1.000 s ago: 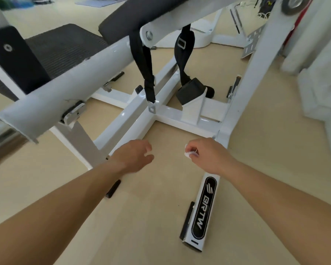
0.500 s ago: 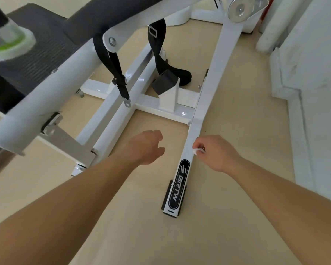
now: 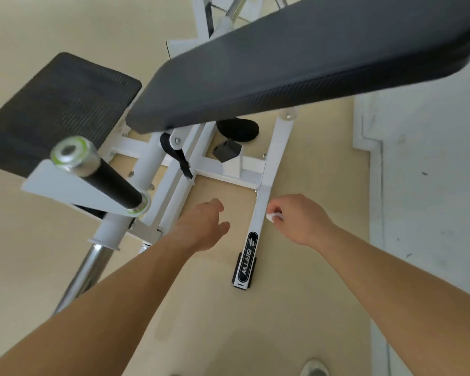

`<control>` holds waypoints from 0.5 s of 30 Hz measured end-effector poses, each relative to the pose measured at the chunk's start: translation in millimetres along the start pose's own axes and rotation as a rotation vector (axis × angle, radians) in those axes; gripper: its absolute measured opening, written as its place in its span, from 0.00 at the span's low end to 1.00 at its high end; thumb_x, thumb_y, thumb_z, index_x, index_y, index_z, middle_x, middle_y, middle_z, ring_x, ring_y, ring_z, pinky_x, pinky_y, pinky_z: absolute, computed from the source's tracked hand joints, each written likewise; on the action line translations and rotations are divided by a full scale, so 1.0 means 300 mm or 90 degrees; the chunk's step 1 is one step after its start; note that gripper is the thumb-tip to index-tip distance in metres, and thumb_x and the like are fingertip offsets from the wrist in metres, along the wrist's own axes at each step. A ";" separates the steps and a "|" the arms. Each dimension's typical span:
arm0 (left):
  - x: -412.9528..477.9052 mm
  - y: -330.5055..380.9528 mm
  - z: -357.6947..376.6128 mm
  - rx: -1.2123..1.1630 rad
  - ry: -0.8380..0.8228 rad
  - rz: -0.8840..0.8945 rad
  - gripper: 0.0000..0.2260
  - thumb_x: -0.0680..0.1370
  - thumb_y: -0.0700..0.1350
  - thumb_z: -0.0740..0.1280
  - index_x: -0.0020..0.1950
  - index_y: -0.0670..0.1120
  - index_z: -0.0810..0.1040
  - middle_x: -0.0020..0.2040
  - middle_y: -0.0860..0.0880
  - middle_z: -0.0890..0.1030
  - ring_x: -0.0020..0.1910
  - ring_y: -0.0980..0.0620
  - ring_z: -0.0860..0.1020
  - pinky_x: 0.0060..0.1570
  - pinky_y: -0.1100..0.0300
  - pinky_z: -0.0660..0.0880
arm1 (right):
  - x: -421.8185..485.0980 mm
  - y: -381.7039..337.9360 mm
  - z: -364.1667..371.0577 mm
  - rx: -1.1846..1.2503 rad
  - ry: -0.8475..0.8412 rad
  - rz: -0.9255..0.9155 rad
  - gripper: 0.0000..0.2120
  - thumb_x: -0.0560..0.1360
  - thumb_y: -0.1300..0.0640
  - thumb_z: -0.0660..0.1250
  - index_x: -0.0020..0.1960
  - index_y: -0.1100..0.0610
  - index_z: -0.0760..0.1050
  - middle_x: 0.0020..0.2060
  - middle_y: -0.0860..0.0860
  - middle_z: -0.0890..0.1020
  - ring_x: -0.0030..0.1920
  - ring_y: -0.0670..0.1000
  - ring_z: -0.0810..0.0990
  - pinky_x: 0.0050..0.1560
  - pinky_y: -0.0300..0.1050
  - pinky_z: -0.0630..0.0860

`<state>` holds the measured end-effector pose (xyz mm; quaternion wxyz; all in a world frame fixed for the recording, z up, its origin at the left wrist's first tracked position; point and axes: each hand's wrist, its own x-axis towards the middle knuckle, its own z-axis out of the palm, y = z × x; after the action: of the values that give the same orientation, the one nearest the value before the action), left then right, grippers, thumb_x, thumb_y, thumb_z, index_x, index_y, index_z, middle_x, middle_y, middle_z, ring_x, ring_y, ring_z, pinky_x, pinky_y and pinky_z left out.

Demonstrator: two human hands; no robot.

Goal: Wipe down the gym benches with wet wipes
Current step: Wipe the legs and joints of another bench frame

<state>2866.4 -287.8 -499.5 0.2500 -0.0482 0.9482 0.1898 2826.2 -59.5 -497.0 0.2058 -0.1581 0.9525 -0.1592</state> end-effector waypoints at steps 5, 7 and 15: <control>-0.140 0.109 -0.165 -0.005 -0.019 0.022 0.20 0.82 0.54 0.63 0.72 0.50 0.68 0.63 0.50 0.77 0.59 0.49 0.76 0.58 0.52 0.75 | -0.114 -0.087 -0.227 -0.001 0.012 0.025 0.08 0.79 0.55 0.63 0.51 0.46 0.78 0.50 0.45 0.82 0.48 0.52 0.80 0.44 0.44 0.75; -0.203 0.151 -0.230 -0.001 -0.022 0.036 0.19 0.82 0.54 0.63 0.71 0.49 0.68 0.61 0.50 0.77 0.59 0.49 0.76 0.58 0.53 0.75 | -0.167 -0.126 -0.314 -0.001 0.016 0.033 0.07 0.78 0.56 0.63 0.50 0.47 0.79 0.49 0.46 0.82 0.47 0.52 0.80 0.45 0.45 0.76; -0.536 0.278 -0.585 -0.043 -0.003 0.039 0.18 0.82 0.54 0.64 0.69 0.49 0.70 0.62 0.49 0.77 0.57 0.48 0.77 0.58 0.51 0.76 | -0.386 -0.338 -0.688 0.033 0.045 0.066 0.07 0.79 0.57 0.65 0.51 0.48 0.80 0.49 0.47 0.82 0.47 0.52 0.80 0.49 0.49 0.79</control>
<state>2910.9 -278.9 -251.4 0.2446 -0.0269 0.9416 0.2298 2858.9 -59.0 -241.6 0.1841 -0.0975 0.9616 -0.1788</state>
